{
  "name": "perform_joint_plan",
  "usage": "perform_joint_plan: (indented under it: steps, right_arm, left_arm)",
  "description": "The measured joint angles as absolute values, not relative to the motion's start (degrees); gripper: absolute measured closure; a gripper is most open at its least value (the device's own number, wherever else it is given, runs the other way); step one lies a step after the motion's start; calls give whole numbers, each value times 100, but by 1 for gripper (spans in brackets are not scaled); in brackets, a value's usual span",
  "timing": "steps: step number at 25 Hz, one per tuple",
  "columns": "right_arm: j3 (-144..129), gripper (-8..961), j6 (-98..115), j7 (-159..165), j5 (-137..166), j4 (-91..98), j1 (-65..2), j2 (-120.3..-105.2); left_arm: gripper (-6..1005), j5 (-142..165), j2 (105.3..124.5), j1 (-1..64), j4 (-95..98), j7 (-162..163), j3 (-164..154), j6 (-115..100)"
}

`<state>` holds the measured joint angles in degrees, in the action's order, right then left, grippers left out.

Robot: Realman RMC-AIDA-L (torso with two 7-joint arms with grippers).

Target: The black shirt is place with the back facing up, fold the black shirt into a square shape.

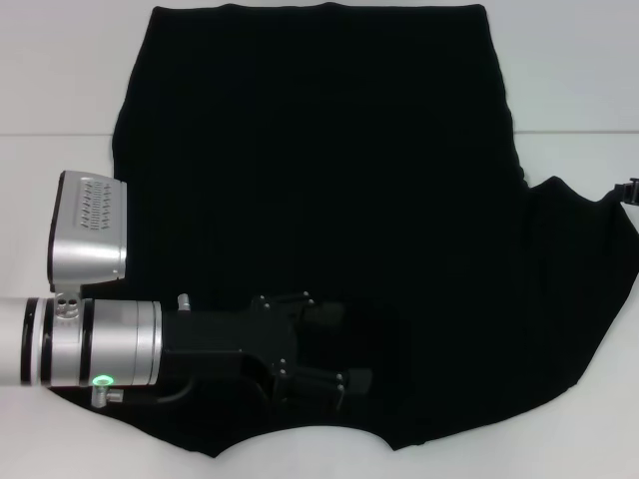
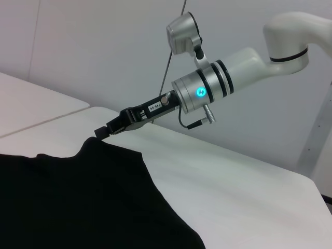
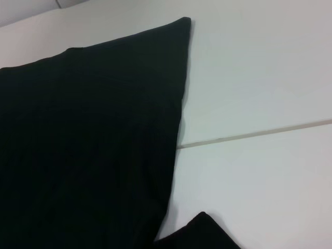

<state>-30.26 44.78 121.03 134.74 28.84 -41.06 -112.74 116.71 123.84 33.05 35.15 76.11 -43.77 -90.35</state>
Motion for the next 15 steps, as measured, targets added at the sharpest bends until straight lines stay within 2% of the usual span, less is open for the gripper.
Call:
perform_joint_plan:
  steps: [7, 15]
  right_arm:
    - [-3029, 946, 4486, 12094, 13459, 2867, -4148, -11294]
    - [-3047, 946, 5111, 11820, 13170, 2805, -4434, -11467]
  left_arm:
    - [37, 11664, 12384, 3305, 3527, 7619, -4377, -9035]
    - [36, 11662, 12384, 3305, 3526, 7620, -4376, -9035]
